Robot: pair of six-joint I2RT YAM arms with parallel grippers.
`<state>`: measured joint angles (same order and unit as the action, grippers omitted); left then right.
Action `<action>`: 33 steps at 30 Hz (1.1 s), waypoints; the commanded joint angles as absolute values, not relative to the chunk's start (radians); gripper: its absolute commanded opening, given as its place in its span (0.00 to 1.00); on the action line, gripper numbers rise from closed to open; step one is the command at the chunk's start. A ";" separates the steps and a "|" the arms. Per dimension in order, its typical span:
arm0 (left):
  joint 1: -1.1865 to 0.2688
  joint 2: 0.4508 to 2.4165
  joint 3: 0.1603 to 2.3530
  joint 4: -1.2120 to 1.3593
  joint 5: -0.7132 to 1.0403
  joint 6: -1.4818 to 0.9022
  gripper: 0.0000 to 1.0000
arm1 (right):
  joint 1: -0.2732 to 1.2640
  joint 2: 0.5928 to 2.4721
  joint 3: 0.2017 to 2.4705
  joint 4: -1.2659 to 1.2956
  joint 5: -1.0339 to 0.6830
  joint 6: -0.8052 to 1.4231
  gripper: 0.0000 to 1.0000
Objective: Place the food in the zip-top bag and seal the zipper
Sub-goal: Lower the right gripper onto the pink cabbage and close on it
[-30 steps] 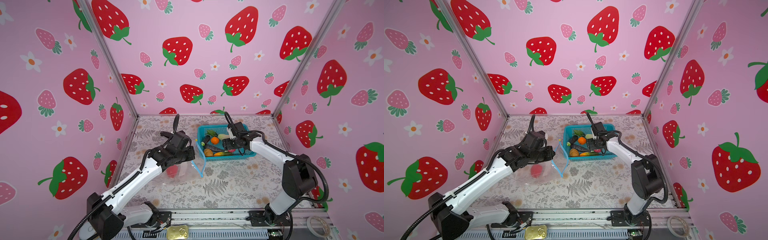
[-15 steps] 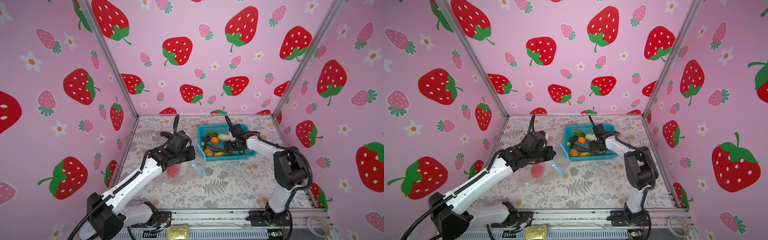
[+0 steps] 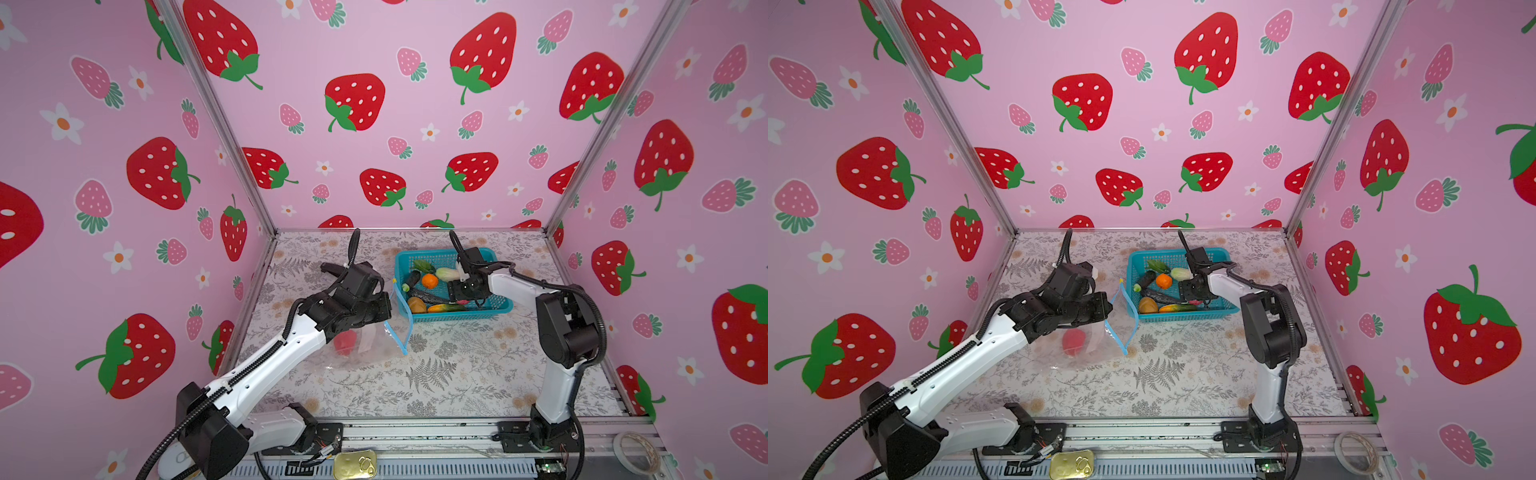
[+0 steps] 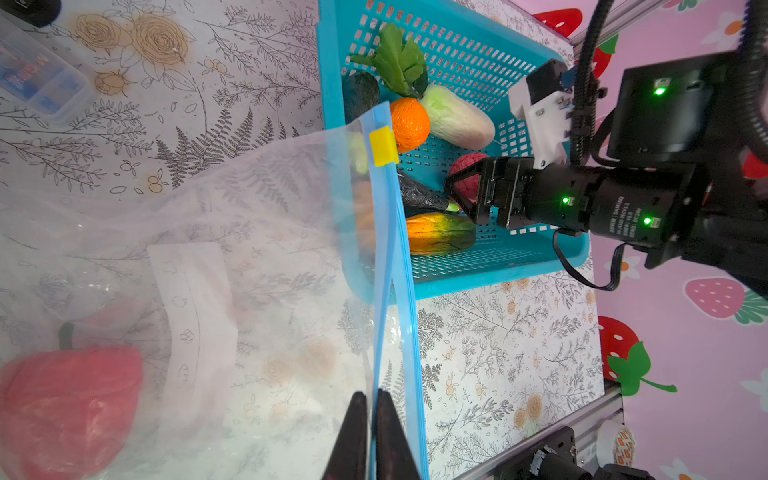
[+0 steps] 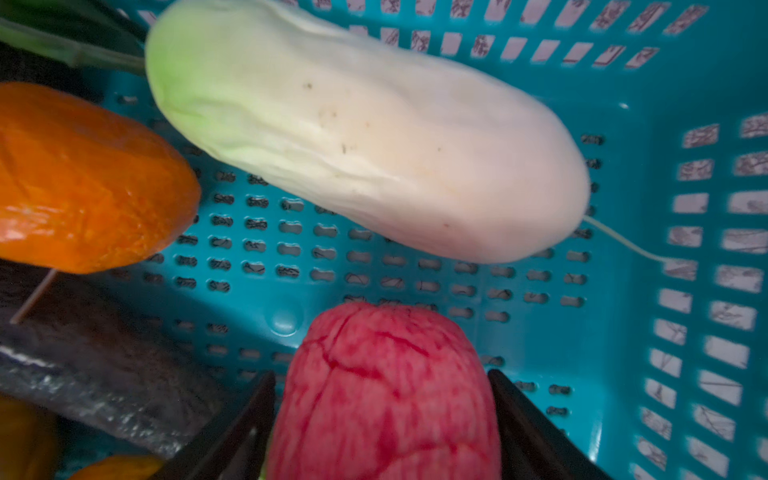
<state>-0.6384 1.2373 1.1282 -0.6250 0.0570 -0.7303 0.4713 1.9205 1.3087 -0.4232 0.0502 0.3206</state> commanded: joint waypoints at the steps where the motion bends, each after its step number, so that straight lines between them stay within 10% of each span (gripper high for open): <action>1: -0.634 1.248 1.134 -0.616 0.058 -0.723 0.11 | 0.463 1.930 1.342 -0.424 0.038 0.324 0.78; 33: -0.632 1.221 1.102 -0.589 0.057 -0.729 0.10 | 0.456 1.842 1.342 -0.439 0.016 0.322 0.61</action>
